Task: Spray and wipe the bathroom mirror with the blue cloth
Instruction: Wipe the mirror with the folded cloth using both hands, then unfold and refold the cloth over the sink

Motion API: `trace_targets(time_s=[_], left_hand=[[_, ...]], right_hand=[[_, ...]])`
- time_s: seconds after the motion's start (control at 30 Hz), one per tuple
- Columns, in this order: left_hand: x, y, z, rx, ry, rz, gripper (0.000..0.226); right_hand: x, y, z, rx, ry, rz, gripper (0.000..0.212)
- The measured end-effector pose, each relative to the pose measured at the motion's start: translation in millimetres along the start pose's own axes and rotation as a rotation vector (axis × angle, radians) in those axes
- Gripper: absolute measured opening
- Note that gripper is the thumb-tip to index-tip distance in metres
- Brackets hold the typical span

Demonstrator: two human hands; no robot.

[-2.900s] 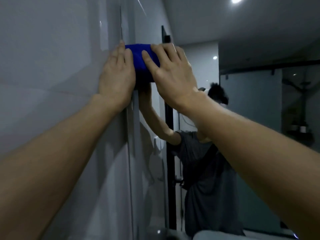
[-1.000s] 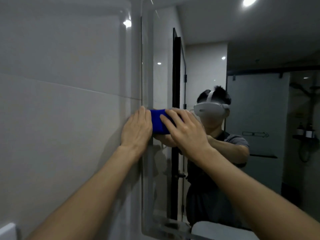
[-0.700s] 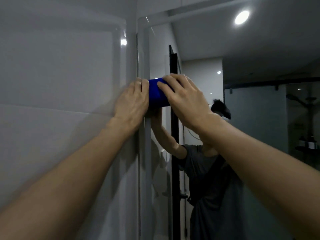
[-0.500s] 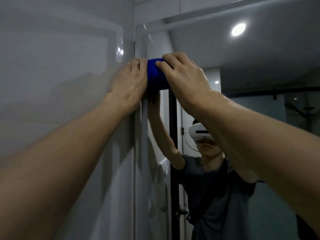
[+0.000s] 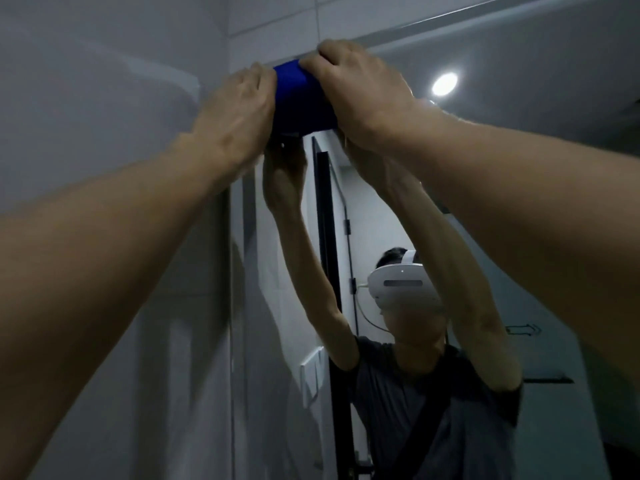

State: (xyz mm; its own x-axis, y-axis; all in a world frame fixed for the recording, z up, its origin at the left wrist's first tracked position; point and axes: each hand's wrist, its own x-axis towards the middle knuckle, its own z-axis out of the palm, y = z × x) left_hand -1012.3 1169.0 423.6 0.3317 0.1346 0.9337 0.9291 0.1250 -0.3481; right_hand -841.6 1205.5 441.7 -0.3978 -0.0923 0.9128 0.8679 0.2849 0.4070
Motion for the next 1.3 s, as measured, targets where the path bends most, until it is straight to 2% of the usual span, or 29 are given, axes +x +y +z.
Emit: trace_targets(time_s=[0.1, 0.2, 0.37, 0.77, 0.93, 1.03, 1.2, 1.3], left_hand=[[11, 21, -4, -0.107, -0.007, -0.007, 0.060], [16, 49, -10, -0.209, -0.002, 0.005, 0.056], [10, 98, -20, -0.241, -0.009, -0.003, 0.056], [-82, 200, -44, -0.347, -0.086, 0.012, 0.044], [-144, 243, -50, -0.307, -0.169, 0.052, 0.049], [-183, 267, -50, -0.310, -0.272, 0.061, 0.057], [-235, 305, -59, -0.461, -0.480, 0.062, 0.057], [-259, 321, -70, -0.578, -0.571, 0.069, 0.053]], right_hand=[[-11, 22, -10, -0.024, -0.003, 0.018, 0.060], [-31, 46, -25, -0.067, -0.040, 0.031, 0.062], [-73, 72, -50, -0.130, -0.113, 0.036, 0.058], [-219, 70, -88, -0.141, -0.275, 0.103, 0.062], [-294, 58, -109, -0.132, -0.330, 0.071, 0.059], [-338, 53, -121, -0.141, -0.365, 0.031, 0.056], [-396, 37, -143, -0.057, -0.568, 0.045, 0.059], [-429, 35, -161, 0.063, -0.722, 0.056, 0.070]])
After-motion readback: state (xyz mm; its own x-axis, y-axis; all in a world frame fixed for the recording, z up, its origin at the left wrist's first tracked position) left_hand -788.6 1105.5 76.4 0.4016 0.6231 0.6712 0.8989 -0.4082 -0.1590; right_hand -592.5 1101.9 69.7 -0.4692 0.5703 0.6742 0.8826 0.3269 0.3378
